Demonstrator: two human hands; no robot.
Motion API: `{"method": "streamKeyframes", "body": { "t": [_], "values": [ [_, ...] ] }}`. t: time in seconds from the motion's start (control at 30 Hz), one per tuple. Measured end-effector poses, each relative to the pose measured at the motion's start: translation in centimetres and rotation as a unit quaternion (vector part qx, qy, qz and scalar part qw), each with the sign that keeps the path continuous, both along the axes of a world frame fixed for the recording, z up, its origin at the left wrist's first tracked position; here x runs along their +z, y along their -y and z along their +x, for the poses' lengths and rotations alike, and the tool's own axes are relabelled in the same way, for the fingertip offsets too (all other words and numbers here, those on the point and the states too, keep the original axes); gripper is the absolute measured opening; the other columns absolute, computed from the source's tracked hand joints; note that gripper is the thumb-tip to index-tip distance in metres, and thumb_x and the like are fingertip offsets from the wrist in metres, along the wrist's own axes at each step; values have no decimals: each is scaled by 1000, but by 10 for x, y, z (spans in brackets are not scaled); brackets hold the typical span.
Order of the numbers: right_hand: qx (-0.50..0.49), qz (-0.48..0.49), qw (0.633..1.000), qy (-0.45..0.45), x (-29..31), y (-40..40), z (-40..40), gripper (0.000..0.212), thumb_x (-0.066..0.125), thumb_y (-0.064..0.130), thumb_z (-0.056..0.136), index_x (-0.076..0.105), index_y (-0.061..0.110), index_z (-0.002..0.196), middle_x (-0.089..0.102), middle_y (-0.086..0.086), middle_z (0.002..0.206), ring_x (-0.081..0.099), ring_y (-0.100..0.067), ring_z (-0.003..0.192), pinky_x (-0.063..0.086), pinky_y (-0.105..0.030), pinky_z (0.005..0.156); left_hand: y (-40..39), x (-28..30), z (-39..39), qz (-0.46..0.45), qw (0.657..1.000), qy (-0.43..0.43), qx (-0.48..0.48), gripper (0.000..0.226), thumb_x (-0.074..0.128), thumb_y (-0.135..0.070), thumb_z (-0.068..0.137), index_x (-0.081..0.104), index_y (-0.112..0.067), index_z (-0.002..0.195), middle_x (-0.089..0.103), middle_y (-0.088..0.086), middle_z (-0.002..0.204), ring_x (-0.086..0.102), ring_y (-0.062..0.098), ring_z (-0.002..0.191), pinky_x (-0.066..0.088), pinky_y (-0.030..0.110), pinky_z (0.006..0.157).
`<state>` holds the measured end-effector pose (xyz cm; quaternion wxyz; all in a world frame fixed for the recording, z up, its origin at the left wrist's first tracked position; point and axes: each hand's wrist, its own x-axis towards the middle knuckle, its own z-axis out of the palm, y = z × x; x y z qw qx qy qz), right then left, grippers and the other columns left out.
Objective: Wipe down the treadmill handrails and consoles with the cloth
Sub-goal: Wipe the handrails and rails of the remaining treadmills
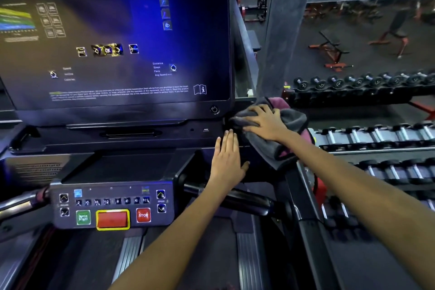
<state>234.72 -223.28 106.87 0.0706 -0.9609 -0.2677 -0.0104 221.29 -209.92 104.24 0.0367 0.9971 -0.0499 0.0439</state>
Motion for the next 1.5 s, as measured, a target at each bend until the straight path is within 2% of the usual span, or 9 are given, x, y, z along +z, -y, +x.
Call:
{"method": "streamKeyframes", "body": {
  "t": [0.23, 0.47, 0.67, 0.83, 0.9, 1.03, 1.2, 1.37, 1.5],
  "values": [
    [-98, 4, 995, -25, 10, -15, 9, 45, 42, 53, 93, 44, 39, 136, 31, 1, 146, 21, -25, 136, 17, -55, 107, 0, 4, -4, -8, 1000, 13, 1, 85, 49, -40, 92, 3, 4, 148, 2, 18, 157, 0, 28, 146, -3, 39, 118],
    [2, -4, 1000, 31, -2, 18, -35, 52, 49, 50, 91, 44, 29, 138, 38, 2, 143, 26, -21, 133, 25, -43, 101, -1, 10, -14, -55, 998, 36, -5, 74, 51, -33, 91, 18, 3, 146, 9, 18, 157, 6, 29, 146, 4, 40, 118],
    [-100, -2, 995, 21, 4, -1, -37, 43, 44, 53, 91, 48, 41, 132, 38, 1, 141, 27, -25, 131, 25, -50, 103, -5, 12, -29, -70, 996, 55, 17, 64, 47, -37, 93, 29, 1, 142, 11, 16, 157, 9, 27, 146, 11, 40, 118],
    [70, -47, 994, 65, -9, 19, -62, 66, 21, 65, 80, 42, 40, 138, 42, -2, 139, 33, -28, 126, 29, -46, 93, -8, 8, -43, -75, 995, 58, 26, 59, 49, -39, 90, 41, -1, 135, 24, 16, 154, 22, 28, 143, 23, 41, 114],
    [68, -39, 995, 55, -7, 33, -56, 66, 21, 63, 79, 42, 40, 138, 43, -1, 138, 34, -27, 125, 30, -44, 91, -10, 2, -54, -62, 996, 48, 40, 60, 43, -44, 90, 46, -1, 132, 31, 15, 151, 28, 28, 140, 28, 44, 110],
    [-23, -38, 996, 78, -11, 10, -66, 46, 43, 48, 92, 39, 45, 137, 38, -1, 141, 30, -26, 127, 29, -47, 94, -12, -10, -75, 0, 997, 75, 27, 60, 30, -50, 86, 71, -5, 88, 69, 13, 102, 63, 29, 97, 43, 41, 87],
    [88, -71, 986, 123, -12, -5, -85, 46, 52, 35, 84, 52, 39, 130, 53, -10, 128, 49, -35, 112, 40, -52, 80, -15, -10, -80, 30, 991, 126, 20, 49, 33, -48, 86, 62, -14, 65, 59, 3, 65, 56, 23, 64, 43, 35, 68],
    [156, -126, 958, 203, -15, -12, -84, 61, 82, 26, 57, 66, 34, 115, 62, -13, 113, 49, -32, 95, 47, -45, 67, -19, -18, -93, -9, 987, 160, 2, 42, 38, -44, 89, 63, -14, 75, 59, 2, 72, 57, 23, 73, 37, 37, 84],
    [216, -143, 939, 226, -20, -50, -88, 46, 59, 26, 73, 63, 32, 118, 56, -12, 117, 42, -29, 94, 38, -42, 72, -16, -26, -103, -31, 986, 162, 16, 47, 39, -44, 88, 68, -8, 100, 66, 6, 100, 60, 26, 100, 30, 41, 102]
  ]
}}
